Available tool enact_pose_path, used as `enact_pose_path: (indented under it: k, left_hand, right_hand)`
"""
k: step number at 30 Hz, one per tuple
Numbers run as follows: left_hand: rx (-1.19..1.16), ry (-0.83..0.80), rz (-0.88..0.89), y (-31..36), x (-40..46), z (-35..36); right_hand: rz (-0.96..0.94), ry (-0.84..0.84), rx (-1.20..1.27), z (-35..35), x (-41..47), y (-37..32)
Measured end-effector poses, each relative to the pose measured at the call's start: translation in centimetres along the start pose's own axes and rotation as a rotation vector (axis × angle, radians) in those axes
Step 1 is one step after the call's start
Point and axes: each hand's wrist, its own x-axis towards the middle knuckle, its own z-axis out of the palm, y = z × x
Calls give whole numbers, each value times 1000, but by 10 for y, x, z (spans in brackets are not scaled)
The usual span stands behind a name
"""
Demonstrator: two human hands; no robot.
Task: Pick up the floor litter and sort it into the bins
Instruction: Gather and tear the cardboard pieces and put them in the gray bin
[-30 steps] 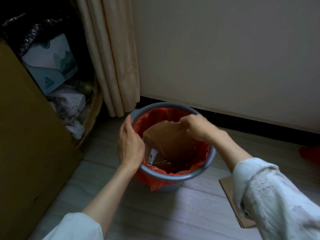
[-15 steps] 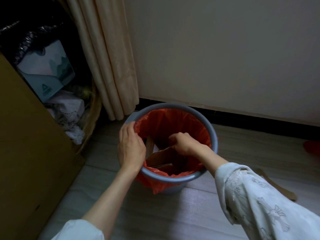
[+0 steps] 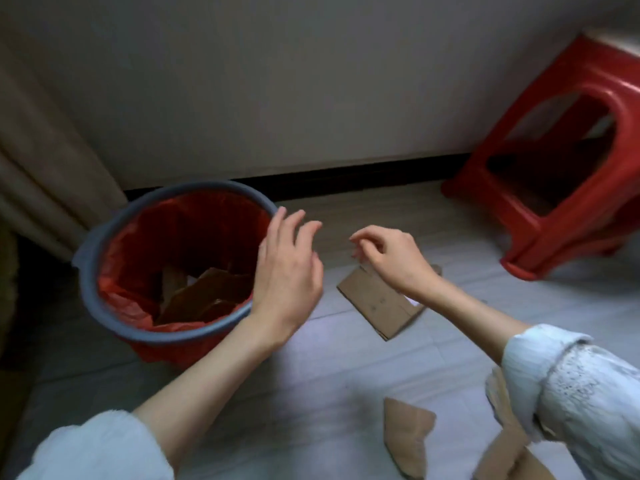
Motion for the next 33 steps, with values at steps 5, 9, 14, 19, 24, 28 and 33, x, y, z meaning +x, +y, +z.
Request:
enact_pose_path:
  k: [5,9,14,19,24,28,33]
  left_hand:
    - [-77,-346,204,40,-39,52]
    - [-11,-659,216,46,-59,91]
    - [134,-959,244,68,-69,154]
    - [159,-1146,122,86,-131,216]
    - [368,-1197,329,102,-170,237]
    - [435,-1104,354,110,-178,242]
    - [361,-1126,282,118,-158,253]
  right_hand:
    - [273,-318,-322,-27,-47,95]
    - [465,-598,-384,-31,-73,150]
    - [598,-610,-322,-32,-107,211]
    - [734,-637,-617,-39,-150,262]
    - [929,-797,-496,-53,-186,279]
    - [1138,-715,-183,-54,-197,288]
    - [998,-695,-165,-55,-173,280]
